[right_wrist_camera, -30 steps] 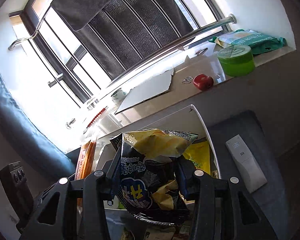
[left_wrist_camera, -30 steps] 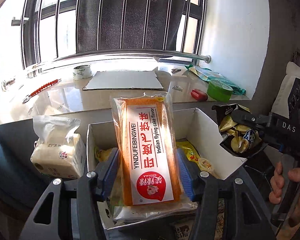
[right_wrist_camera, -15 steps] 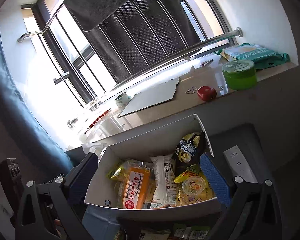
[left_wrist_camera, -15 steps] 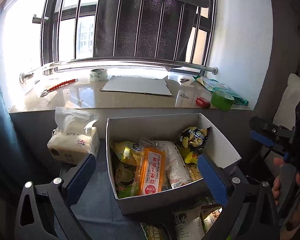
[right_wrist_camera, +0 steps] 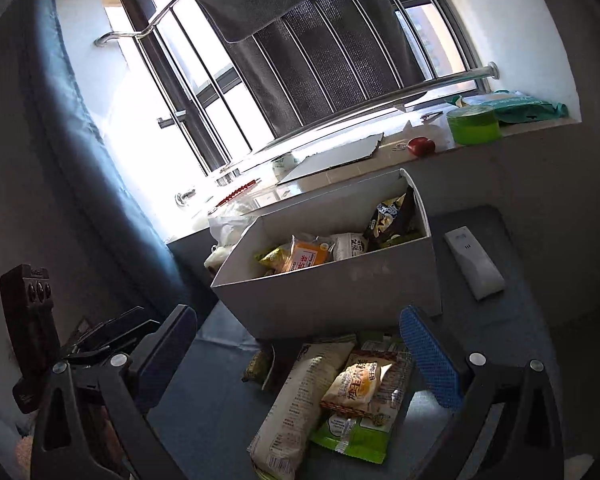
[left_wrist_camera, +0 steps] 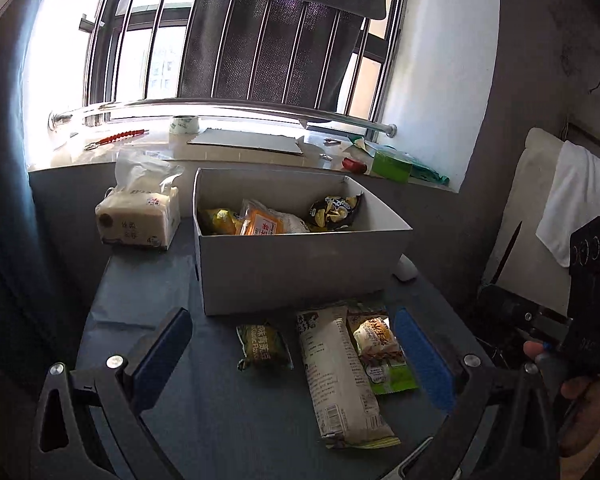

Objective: Organize snacks
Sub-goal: 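Withdraw both tools from the box back toward the snacks, then grasp the brown-wrapped pastry with the right tool while the left tool grasps the green pea pack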

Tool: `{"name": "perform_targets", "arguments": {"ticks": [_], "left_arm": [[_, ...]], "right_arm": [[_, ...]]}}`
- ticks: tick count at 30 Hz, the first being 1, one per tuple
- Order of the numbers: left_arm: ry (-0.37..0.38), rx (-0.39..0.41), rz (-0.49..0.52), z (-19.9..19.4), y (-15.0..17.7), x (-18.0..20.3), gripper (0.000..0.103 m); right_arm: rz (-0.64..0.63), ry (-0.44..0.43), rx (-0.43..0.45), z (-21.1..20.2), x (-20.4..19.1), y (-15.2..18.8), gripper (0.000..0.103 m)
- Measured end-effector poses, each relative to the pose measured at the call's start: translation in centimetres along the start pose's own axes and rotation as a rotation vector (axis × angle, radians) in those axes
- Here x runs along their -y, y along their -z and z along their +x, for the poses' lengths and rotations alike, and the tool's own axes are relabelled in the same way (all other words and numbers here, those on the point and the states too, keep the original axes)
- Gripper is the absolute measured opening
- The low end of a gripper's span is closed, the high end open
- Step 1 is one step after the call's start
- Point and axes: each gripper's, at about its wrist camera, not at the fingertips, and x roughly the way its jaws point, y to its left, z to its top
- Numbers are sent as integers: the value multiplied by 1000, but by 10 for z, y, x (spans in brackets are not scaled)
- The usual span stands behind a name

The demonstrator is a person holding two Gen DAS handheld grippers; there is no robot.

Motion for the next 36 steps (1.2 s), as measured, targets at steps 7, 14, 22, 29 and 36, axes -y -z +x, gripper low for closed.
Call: {"name": "perform_targets", "arguments": {"ticks": [7,14,22,29,36], "left_arm": [[-21,-56,-79,-14,59,-10,103],[-19,-85,-77,-11,70,-5,103],[-39,-91,-44,-7,70,-1,103],[-42,-98,-57,-5,72,-10,103],[-52,-112,-75,-1,74,-17,103]], "right_arm": [[21,49,-128,-6,11,78,103],[-4,119,-204,4,16,103,103],[-84,243,-212,21,9,78,103],[-149,290,-213,66,1,41,103],[-193,380,-321,123,2,35,103]]}}
